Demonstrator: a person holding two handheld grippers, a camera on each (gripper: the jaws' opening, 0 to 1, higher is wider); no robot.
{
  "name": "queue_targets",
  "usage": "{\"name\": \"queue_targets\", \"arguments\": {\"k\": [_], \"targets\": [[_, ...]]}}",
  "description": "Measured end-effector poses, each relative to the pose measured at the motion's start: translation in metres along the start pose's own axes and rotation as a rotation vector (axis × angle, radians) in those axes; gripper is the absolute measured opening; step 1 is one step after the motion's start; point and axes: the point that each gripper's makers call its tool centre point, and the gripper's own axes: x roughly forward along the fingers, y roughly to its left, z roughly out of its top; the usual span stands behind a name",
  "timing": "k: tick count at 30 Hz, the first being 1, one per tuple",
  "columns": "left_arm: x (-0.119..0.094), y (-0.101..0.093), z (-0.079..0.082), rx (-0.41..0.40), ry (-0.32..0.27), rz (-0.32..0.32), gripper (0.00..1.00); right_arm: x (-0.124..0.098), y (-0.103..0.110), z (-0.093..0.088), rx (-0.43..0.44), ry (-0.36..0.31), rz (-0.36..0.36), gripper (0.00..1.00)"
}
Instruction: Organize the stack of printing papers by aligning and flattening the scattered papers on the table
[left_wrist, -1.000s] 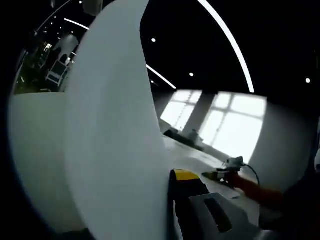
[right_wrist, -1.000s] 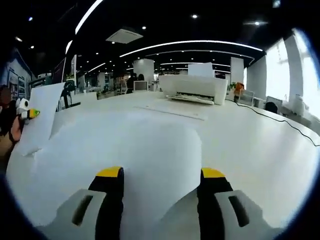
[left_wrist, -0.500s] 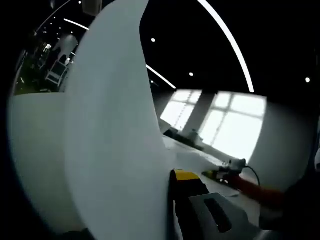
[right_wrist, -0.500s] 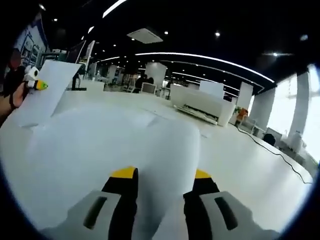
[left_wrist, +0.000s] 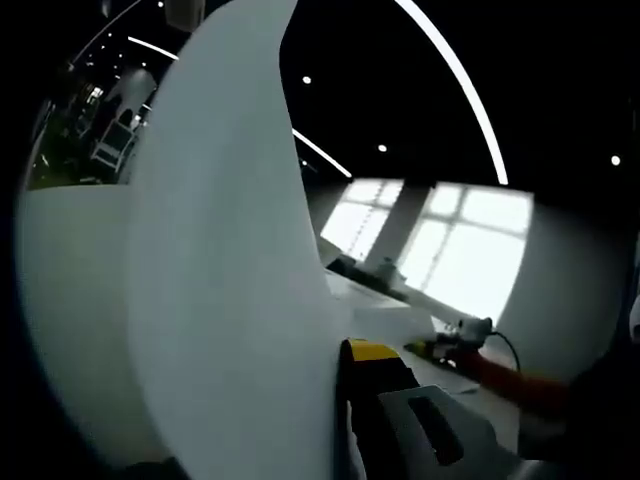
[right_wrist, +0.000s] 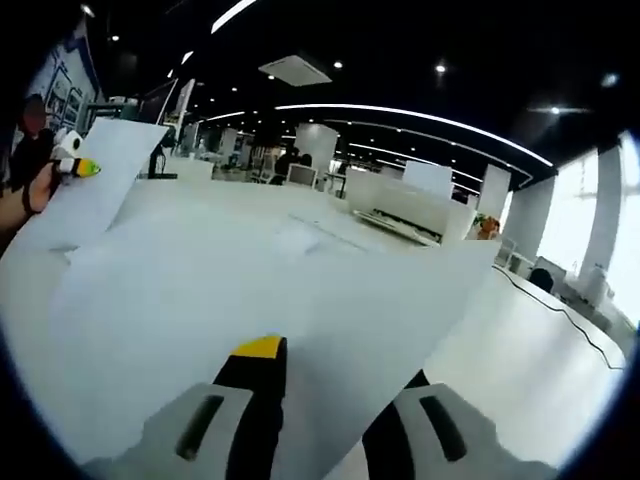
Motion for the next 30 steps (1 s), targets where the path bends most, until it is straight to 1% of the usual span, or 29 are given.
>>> {"name": "queue_targets", "arguments": {"k": [8, 10, 12, 17, 20, 22, 25, 26, 27, 30], "targets": [[0.000, 0.001, 0.000, -0.001, 0.000, 0.002, 0.06, -0.002, -0.003, 0.001, 0.021, -0.003, -0.004, 0.22], [0.000, 0.001, 0.000, 0.000, -0.002, 0.002, 0.06, -0.004, -0.004, 0.004, 0.045, -0.018, -0.004, 0.21], [0.000, 0.001, 0.001, -0.001, -0.002, 0.001, 0.06, -0.004, -0.005, 0.005, 0.051, -0.022, -0.008, 0.20], [0.000, 0.002, 0.000, 0.002, 0.000, 0.002, 0.06, -0.008, -0.006, 0.009, 0.056, -0.039, -0.019, 0.13], [0.000, 0.002, 0.000, 0.000, 0.001, 0.002, 0.06, -0.012, -0.008, 0.014, 0.091, -0.069, -0.022, 0.11], [0.000, 0.002, 0.000, 0.000, 0.002, 0.003, 0.06, -0.016, -0.008, 0.019, 0.116, -0.083, -0.014, 0.06], [0.001, 0.002, -0.002, 0.002, 0.009, 0.006, 0.07, -0.020, -0.006, 0.024, 0.129, -0.106, -0.006, 0.00], [0.001, 0.002, -0.003, 0.006, 0.014, 0.007, 0.07, -0.021, -0.001, 0.032, 0.166, -0.138, 0.016, 0.00], [0.001, 0.001, -0.004, 0.010, 0.019, 0.006, 0.07, -0.022, 0.001, 0.036, 0.190, -0.157, 0.033, 0.00], [0.002, 0.002, -0.004, 0.014, 0.024, 0.009, 0.07, -0.026, 0.006, 0.045, 0.201, -0.178, 0.047, 0.00]]}}
